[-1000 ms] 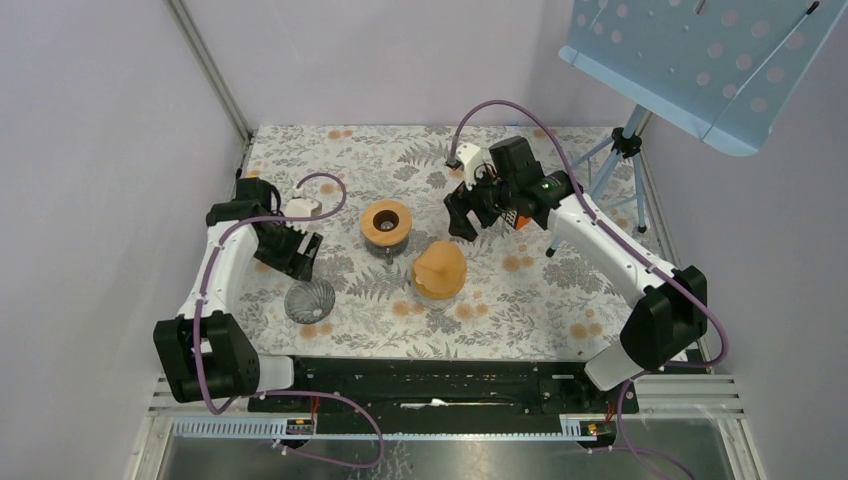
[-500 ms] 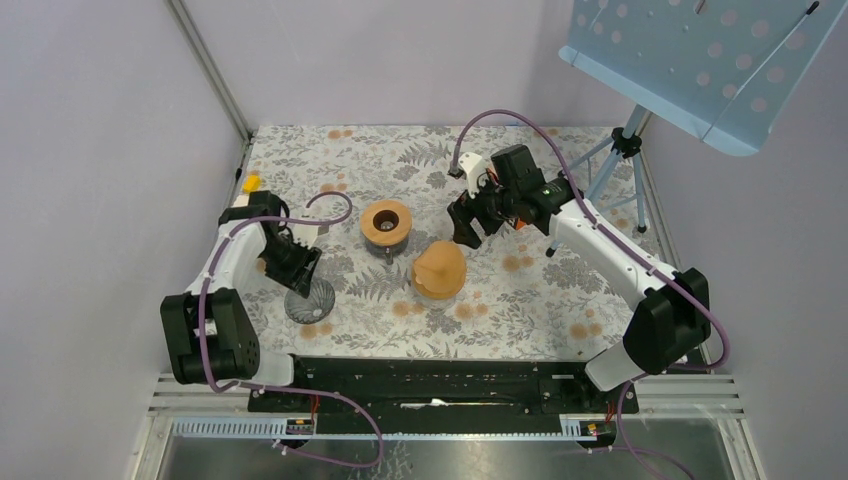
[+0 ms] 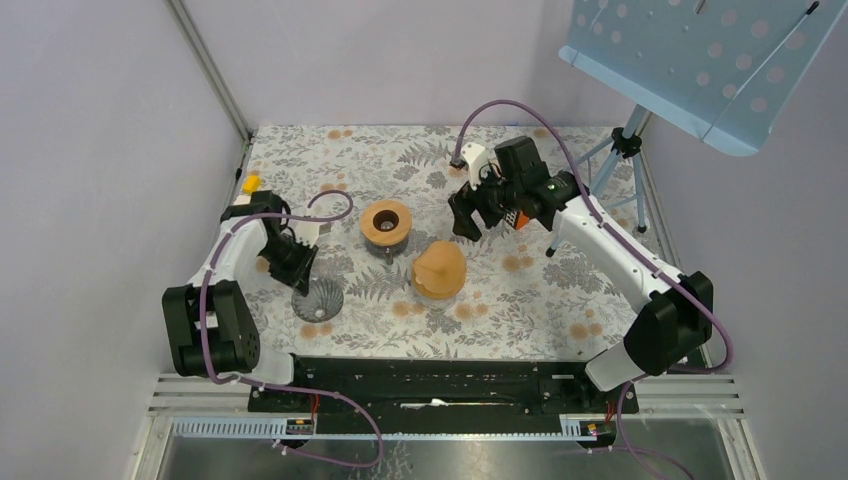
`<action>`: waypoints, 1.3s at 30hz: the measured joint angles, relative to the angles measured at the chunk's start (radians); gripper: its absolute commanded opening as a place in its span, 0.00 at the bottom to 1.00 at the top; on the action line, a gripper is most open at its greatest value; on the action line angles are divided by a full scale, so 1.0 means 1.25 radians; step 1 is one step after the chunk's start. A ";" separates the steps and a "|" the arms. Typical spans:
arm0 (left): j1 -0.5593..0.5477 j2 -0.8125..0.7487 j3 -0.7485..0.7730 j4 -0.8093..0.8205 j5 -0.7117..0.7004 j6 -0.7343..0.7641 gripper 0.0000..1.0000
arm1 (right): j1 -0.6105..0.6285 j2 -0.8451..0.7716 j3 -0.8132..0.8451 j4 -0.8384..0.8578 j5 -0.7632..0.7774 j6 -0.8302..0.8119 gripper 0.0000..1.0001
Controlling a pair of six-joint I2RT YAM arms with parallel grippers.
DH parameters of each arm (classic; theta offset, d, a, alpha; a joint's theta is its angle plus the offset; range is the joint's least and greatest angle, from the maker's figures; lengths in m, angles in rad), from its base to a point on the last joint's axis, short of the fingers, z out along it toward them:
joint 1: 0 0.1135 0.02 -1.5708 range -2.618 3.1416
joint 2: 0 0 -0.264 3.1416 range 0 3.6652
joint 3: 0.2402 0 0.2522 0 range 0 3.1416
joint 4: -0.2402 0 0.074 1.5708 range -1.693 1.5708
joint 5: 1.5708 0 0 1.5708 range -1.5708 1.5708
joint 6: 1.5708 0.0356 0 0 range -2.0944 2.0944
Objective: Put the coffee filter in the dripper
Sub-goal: Pick up the coffee dripper from the center of the board.
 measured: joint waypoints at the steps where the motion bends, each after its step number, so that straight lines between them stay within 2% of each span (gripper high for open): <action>1: 0.000 0.000 0.005 -0.008 0.008 -0.002 0.06 | 0.000 0.000 0.013 0.000 0.000 0.001 0.89; 3: 0.000 -0.001 0.015 -0.026 0.031 -0.010 0.00 | 0.000 0.002 0.042 -0.001 0.000 0.005 0.89; 10: 0.000 -0.018 0.074 -0.048 0.052 -0.039 0.00 | 0.000 0.004 0.088 0.023 -0.002 0.038 0.89; 18: 0.000 -0.022 0.252 -0.077 0.144 -0.121 0.00 | -0.001 0.060 0.184 0.019 -0.026 0.092 0.89; 24: -0.014 0.053 0.391 -0.084 0.234 -0.225 0.00 | -0.001 0.135 0.320 -0.002 -0.065 0.136 0.85; 29: -0.060 0.110 0.464 -0.030 0.282 -0.344 0.00 | -0.001 0.211 0.427 -0.022 -0.066 0.163 0.84; 35: -0.124 0.137 0.487 0.057 0.295 -0.472 0.00 | 0.008 0.320 0.577 -0.079 -0.038 0.196 0.81; 39: -0.157 0.179 0.502 0.113 0.295 -0.535 0.00 | 0.029 0.370 0.620 -0.107 -0.010 0.203 0.79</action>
